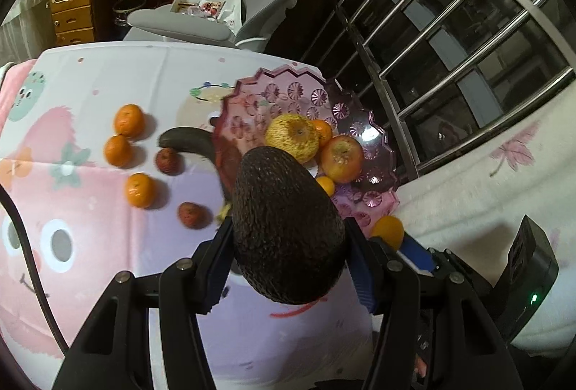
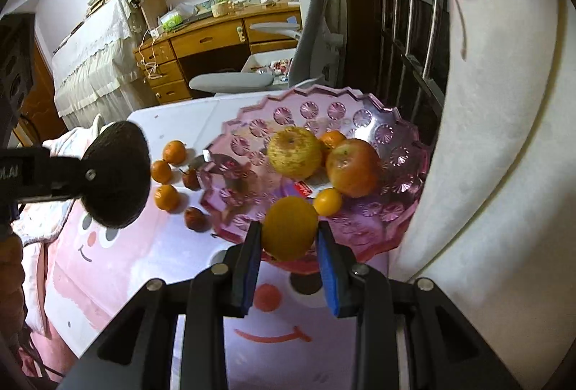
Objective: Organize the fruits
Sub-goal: 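Carry the avocado and lemon over the pink bowl with both tools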
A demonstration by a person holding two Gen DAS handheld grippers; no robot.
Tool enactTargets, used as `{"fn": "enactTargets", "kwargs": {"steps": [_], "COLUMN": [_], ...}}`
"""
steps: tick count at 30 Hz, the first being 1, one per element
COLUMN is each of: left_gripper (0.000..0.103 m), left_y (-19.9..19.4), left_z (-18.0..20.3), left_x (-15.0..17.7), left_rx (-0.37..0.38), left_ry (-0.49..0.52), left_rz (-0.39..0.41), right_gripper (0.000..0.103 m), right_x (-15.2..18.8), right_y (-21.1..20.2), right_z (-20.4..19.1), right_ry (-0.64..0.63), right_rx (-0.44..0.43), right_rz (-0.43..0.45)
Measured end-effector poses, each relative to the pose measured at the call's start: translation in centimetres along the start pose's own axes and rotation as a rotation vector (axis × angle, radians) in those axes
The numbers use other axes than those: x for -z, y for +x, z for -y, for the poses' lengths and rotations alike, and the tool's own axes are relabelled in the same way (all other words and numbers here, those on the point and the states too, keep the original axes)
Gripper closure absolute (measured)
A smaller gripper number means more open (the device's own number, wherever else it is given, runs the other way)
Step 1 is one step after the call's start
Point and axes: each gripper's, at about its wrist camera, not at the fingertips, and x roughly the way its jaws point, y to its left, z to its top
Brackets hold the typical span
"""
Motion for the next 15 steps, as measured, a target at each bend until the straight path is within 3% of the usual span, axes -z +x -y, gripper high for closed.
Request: {"fn": "enactTargets", "kwargs": {"steps": [15], "left_gripper": [0.046], "left_y": [7.1], "left_z": [1.7], "left_x": [-0.8], "left_rx": [-0.028], "left_ry": [-0.041], "left_rz": [-0.095], "right_gripper": [0.072], "right_x": [-0.4], "right_y": [3.4], "right_z": [3.2], "right_ry": [-0.036], "right_rx": [-0.030], "right_rz": [-0.089]}}
